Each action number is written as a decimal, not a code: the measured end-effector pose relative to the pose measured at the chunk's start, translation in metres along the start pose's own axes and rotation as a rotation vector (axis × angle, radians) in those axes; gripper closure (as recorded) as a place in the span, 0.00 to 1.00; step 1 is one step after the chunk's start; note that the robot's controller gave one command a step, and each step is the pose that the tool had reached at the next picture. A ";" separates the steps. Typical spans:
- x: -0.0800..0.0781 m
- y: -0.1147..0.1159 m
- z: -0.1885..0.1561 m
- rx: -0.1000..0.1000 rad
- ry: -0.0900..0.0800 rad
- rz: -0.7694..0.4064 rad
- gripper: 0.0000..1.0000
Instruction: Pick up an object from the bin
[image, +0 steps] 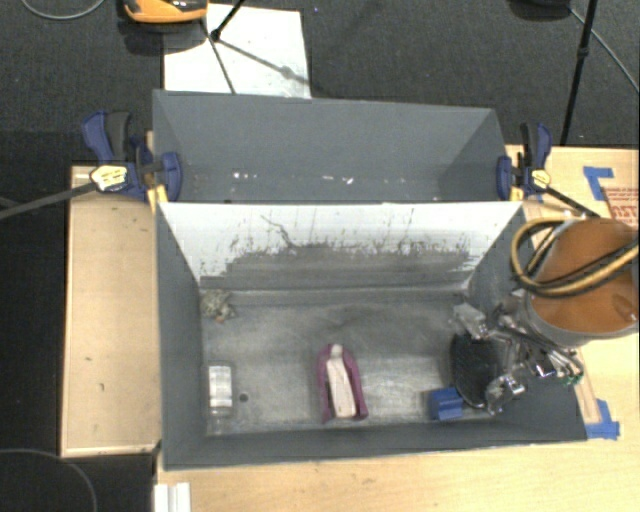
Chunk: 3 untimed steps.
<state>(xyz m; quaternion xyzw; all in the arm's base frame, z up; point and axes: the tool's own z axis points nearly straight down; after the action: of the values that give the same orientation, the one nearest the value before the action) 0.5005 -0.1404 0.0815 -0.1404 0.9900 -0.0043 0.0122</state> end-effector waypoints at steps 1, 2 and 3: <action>0.000 0.000 0.000 0.000 0.000 -0.003 1.00; -0.024 0.009 -0.194 -0.005 0.012 0.102 1.00; -0.012 0.019 -0.060 -0.016 0.027 -0.009 1.00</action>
Offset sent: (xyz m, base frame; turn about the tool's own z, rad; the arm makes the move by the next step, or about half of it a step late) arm 0.0000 0.0000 0.0000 0.0000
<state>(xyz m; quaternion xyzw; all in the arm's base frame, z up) 0.5055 -0.1180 0.1413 -0.1451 0.9894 0.0017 -0.0024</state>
